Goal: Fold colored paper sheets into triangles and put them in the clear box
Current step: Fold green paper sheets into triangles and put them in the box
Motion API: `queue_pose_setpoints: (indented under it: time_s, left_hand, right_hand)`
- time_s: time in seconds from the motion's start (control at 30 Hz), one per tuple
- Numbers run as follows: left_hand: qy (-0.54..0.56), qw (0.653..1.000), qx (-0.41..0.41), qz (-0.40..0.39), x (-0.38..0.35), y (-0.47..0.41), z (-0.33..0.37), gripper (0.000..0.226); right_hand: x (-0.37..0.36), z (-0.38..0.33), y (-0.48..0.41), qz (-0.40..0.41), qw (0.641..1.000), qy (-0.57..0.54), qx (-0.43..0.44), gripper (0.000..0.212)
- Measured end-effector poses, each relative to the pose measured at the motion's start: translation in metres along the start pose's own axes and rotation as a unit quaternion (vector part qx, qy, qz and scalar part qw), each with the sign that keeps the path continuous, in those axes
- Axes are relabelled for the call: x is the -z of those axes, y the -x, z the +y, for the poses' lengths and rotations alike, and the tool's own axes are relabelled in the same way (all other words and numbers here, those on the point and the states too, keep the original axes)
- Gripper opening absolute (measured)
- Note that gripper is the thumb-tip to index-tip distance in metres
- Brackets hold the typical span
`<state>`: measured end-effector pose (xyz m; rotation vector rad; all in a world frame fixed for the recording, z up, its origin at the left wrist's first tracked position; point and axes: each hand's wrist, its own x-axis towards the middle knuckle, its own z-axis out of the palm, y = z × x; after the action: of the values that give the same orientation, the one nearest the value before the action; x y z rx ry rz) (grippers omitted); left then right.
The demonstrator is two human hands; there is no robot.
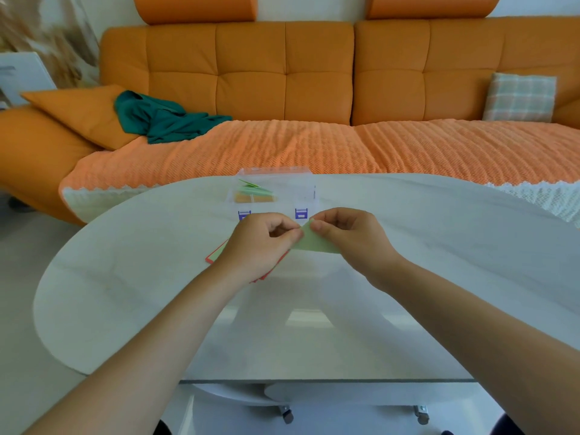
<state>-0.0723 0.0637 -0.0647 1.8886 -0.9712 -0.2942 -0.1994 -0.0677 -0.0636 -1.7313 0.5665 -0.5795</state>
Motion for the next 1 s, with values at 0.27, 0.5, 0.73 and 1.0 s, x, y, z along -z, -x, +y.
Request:
queue_pose_setpoints:
  time_s: [0.27, 0.5, 0.73, 1.0]
  left_hand:
    - [-0.125, 0.991, -0.035, -0.045, 0.031, -0.011, -0.020, 0.018]
    - [-0.181, 0.982, -0.010, 0.052, 0.068, -0.043, -0.047, 0.011]
    - [-0.182, 0.979, -0.007, 0.093, 0.077, -0.069, -0.081, 0.034]
    - [-0.182, 0.983, 0.011, 0.033, 0.078, -0.070, -0.099, 0.048]
  right_hand:
    - [-0.007, 0.006, -0.012, 0.017, 0.997, 0.074, -0.019, 0.009]
    - [-0.023, -0.002, -0.049, 0.052, 0.994, 0.092, -0.011, 0.007]
    - [-0.065, -0.027, -0.125, 0.050, 0.984, 0.166, 0.034, 0.003]
    - [-0.098, -0.017, -0.171, -0.093, 0.936, 0.339, -0.034, 0.015]
